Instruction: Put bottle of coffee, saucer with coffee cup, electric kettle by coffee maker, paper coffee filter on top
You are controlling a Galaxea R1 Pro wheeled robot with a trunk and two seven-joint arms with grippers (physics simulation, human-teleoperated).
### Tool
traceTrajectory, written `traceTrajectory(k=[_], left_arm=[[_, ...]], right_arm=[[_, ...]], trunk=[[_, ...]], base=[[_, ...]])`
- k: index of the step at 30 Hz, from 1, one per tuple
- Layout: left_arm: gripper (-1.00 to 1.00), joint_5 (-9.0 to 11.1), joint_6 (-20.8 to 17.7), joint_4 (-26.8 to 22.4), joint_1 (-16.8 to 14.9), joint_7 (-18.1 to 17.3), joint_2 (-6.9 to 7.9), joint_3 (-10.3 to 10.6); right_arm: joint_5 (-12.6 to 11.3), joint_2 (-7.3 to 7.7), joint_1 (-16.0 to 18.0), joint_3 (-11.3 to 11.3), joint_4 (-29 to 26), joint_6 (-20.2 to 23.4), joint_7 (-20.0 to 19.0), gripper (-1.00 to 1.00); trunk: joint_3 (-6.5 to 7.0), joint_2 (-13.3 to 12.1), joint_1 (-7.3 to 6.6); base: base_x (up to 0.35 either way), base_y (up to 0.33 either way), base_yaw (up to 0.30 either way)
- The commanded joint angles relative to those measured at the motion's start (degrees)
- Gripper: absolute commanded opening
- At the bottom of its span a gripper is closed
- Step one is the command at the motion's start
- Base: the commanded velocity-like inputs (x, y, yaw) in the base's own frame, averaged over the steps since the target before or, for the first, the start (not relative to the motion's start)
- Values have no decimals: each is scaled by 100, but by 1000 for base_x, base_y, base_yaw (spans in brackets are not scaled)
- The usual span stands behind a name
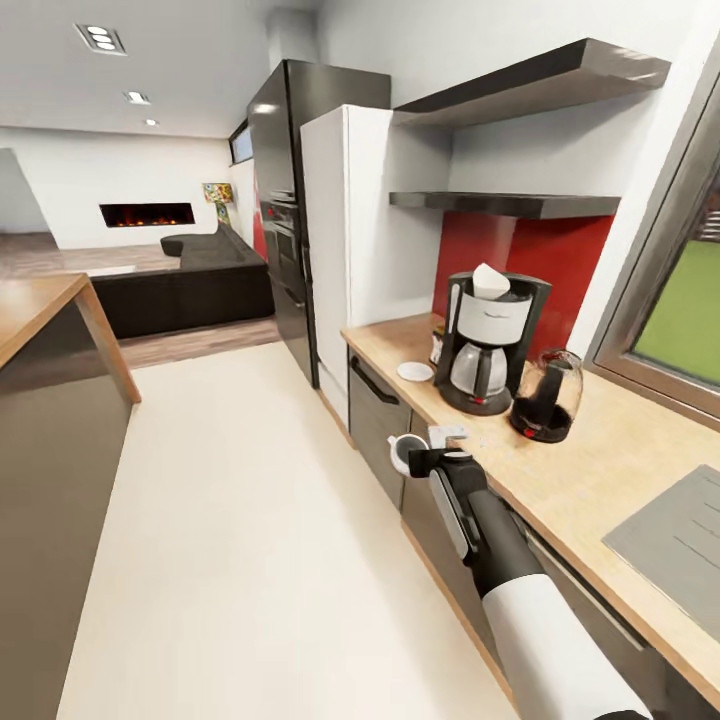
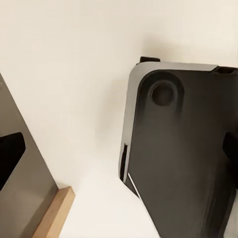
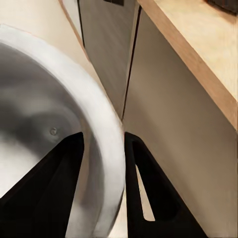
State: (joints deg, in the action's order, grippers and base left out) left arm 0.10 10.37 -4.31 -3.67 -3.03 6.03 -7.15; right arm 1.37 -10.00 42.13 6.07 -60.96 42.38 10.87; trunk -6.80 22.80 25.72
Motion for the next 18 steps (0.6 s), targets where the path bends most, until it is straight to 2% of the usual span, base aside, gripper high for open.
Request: traceTrajectory(k=[1, 5, 14, 18], left_arm=[[100, 2, 14, 8, -6, -32, 2, -41], [100, -1, 13, 8, -5, -31, 3, -41], [100, 6, 17, 8, -4, -31, 4, -43], [100, 6, 16, 7, -3, -31, 4, -42]], right_arm=[[12, 0, 5, 7, -9, 33, 19, -100], [12, 0, 5, 0, -15, 33, 16, -100], [12, 0, 5, -1, -37, 33, 12, -100], [12, 0, 4, -1, -38, 33, 13, -100]], trunk=[[-12, 11, 7], [-12, 11, 7], [-12, 11, 7], [0, 11, 7]], base=[[337, 0, 276], [337, 0, 246], [337, 0, 22], [337, 0, 139]])
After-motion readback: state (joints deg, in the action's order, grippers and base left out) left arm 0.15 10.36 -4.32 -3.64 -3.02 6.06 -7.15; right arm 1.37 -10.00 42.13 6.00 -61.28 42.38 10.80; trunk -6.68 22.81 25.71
